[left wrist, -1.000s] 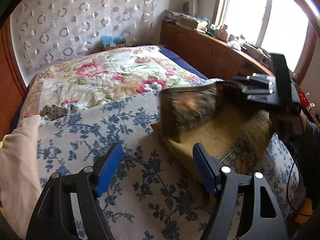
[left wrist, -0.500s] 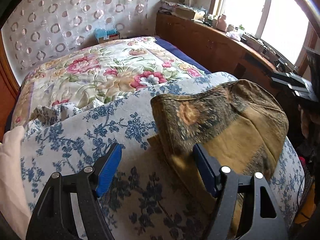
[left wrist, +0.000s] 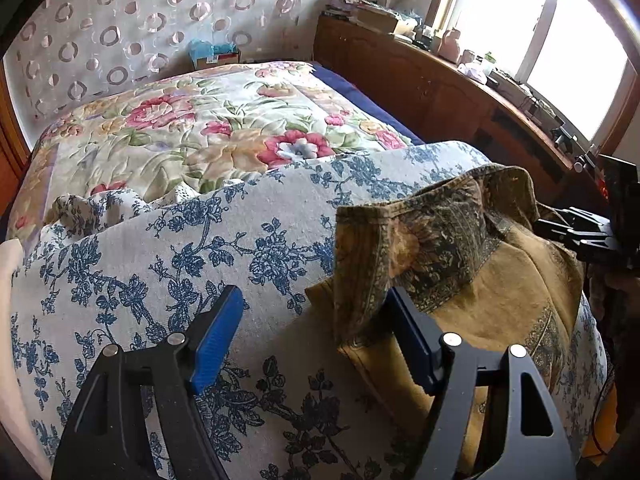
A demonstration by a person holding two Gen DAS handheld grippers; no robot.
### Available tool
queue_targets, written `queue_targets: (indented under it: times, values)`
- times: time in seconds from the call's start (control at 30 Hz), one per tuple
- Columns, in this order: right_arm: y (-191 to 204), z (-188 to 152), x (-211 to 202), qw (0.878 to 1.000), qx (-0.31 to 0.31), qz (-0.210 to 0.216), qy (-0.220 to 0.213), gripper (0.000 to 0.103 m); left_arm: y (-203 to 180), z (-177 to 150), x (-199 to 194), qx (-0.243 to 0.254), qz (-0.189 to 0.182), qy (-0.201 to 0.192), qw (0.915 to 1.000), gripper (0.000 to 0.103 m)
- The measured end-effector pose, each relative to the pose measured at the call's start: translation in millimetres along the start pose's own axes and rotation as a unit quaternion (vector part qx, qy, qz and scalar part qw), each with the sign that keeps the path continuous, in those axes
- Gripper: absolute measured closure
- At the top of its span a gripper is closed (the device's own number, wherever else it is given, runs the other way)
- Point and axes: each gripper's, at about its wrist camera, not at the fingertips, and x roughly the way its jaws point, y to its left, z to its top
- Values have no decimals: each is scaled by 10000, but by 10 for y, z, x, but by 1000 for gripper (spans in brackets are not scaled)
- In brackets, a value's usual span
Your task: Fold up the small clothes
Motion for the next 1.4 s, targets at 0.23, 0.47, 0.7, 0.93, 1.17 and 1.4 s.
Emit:
queue_targets:
  times: [0.23,0.47,0.7,0.93,1.17,1.4]
  values:
    - [-62,37,140,9994,-88,320,-20,38,-11,2,8,-74,-386,-120,9992,56]
    - [-27,-10,263,9981,-340,510,-47,64,-104,7,30,-29,-412,-114,9991,68]
    - [-90,-25,237,9961,-480,739,-50,85,-214,-42,-112,-42,-539,-226,9983,92]
    - [-26,-3,-109,9930,-497,753,-758,88,-365,-31,-780,81,-575,-993,9934,93]
    - [258,141,-410,9835,-971,701,-1355,88,-274,-73,-1325,145,-167,-1610,9867,93]
    - [672,402,-269,9718,-1504,988,-1524,88,184,-250,-1726,-171,352,-1931,9804,93]
